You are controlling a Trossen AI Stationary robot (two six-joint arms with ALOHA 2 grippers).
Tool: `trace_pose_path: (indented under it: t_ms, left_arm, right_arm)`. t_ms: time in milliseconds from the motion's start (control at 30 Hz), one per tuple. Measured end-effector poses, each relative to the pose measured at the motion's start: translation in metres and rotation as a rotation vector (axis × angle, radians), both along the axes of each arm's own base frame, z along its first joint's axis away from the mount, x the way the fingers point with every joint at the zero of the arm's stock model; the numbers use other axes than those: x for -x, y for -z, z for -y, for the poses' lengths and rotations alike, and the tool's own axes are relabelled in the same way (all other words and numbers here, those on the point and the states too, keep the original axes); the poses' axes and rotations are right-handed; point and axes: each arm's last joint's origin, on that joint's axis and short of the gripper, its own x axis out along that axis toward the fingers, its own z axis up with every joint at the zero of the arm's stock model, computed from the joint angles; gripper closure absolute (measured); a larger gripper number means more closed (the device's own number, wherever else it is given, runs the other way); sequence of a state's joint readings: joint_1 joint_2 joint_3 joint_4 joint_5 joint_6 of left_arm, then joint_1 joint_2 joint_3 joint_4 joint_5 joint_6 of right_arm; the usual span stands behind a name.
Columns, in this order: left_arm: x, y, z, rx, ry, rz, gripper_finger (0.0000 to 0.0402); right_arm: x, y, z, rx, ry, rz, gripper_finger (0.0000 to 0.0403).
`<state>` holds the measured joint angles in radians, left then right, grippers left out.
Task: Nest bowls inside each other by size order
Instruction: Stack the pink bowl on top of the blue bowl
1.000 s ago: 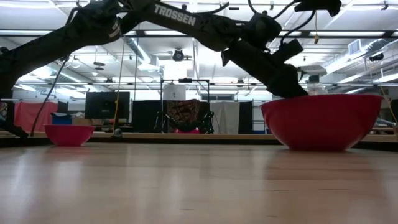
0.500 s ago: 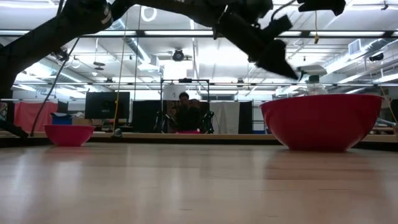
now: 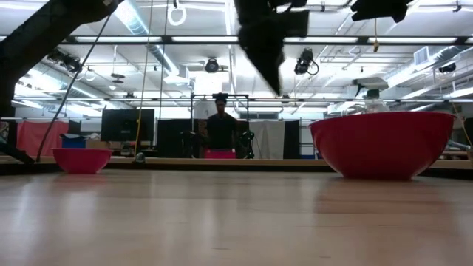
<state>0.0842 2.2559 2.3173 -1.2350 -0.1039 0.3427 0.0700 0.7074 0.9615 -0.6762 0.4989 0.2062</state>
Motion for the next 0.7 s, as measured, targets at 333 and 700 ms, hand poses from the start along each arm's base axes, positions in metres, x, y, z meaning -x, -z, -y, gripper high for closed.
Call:
trace_pose_path:
  t_ms: [333, 700]
  left_arm:
    - [0.028, 0.002, 0.023, -0.053, -0.063, -0.150, 0.0333]
    - [0.149, 0.021, 0.026, -0.088, -0.418, -0.033, 0.0347]
  right_arm:
    - [-0.009, 0.005, -0.002, 0.005, -0.038, -0.051, 0.0233]
    - [-0.019, 0.009, -0.005, 0.033, -0.063, -0.099, 0.0233]
